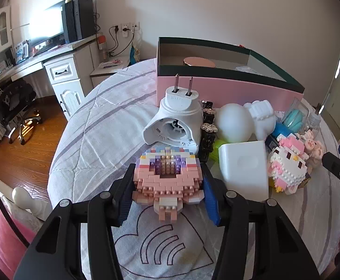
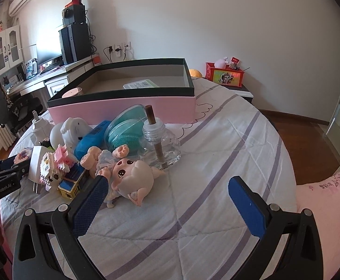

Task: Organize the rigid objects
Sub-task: 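Grasp the pink block figure with the left tool while the right tool grasps the pig doll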

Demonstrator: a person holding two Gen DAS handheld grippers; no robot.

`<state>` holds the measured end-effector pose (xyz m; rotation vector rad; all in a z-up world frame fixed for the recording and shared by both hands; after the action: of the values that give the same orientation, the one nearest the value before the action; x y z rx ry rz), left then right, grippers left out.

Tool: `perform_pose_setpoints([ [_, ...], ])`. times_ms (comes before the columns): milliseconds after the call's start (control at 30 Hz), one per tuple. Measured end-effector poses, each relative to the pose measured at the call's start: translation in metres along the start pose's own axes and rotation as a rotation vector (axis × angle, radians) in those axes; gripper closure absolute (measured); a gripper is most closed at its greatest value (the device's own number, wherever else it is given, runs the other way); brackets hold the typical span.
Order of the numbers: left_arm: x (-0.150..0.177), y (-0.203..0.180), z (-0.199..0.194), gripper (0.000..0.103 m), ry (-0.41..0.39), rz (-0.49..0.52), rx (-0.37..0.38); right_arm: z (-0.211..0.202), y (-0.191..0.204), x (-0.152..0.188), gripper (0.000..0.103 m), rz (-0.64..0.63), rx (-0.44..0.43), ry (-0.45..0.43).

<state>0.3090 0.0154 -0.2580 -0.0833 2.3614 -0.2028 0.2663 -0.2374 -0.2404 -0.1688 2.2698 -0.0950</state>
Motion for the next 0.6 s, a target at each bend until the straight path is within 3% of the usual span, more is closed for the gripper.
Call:
perform_pose_setpoints([
  [333, 0.006, -0.002, -0.023, 0.051, -0.046, -0.007, 0.013, 0.006, 0.012, -0.008, 0.0, -0.016, -0.068, 0.002],
  [500, 0.008, -0.001, -0.028, 0.051, -0.044, -0.006, 0.017, 0.031, 0.022, -0.017, 0.0, -0.03, -0.126, 0.066],
  [567, 0.008, -0.001, -0.03, 0.051, -0.044, -0.009, 0.016, 0.04, 0.022, -0.019, 0.006, -0.019, -0.172, 0.079],
  [600, 0.008, -0.001, -0.031, 0.051, -0.045, -0.009, 0.017, 0.043, 0.022, -0.019, 0.02, -0.015, -0.198, 0.081],
])
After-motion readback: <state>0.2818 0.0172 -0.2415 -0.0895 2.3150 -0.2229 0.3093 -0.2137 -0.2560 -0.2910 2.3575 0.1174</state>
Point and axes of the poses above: each gripper's, at about its wrist camera, not at the fingertips, and z roughly the way its jaws point, y to its left, x to its underside, the point moved 2 cm from there along z, roughly the way its jaws point, and after that the axes turned 12 degrees about -z, right-handed, at the moved point
